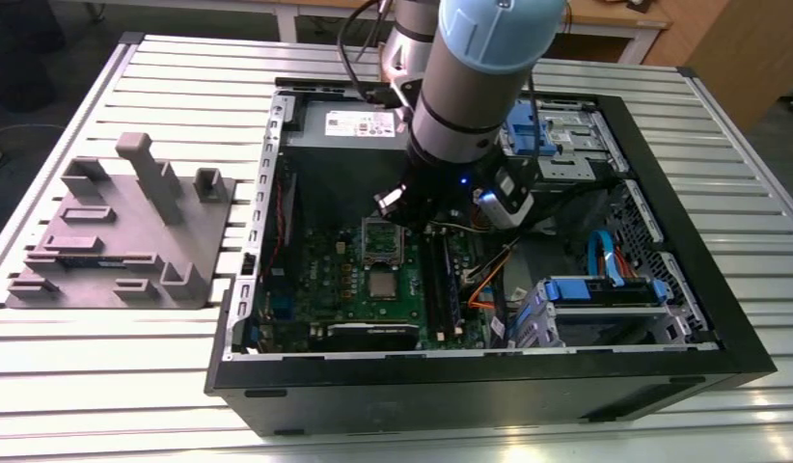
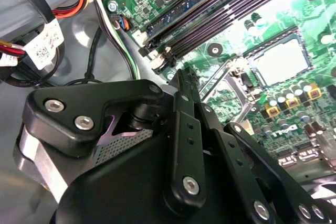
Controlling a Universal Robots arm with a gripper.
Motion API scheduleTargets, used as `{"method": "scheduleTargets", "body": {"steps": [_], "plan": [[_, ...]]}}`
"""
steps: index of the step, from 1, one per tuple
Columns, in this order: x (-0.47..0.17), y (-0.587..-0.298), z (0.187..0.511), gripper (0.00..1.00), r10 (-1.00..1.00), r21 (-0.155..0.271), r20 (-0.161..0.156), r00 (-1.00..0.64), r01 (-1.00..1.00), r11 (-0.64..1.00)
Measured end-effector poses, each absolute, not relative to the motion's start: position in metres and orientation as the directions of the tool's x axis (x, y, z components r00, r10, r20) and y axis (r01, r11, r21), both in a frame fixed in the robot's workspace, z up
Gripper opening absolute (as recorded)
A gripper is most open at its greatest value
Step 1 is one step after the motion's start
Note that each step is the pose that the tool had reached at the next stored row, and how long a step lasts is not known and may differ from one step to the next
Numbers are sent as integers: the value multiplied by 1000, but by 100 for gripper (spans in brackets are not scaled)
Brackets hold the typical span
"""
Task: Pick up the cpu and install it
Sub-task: 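Close the cpu cover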
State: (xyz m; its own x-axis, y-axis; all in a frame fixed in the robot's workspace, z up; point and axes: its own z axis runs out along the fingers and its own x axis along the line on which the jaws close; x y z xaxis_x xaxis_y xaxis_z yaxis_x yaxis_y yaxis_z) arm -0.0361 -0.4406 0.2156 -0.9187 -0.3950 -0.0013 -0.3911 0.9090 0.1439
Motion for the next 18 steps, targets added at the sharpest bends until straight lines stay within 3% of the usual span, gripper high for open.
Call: {"method": "scheduleTargets", "body": {"steps": [18], "plan": [[-36, -441, 224, 10, -457, 130, 5, -889, -453, 882]]}}
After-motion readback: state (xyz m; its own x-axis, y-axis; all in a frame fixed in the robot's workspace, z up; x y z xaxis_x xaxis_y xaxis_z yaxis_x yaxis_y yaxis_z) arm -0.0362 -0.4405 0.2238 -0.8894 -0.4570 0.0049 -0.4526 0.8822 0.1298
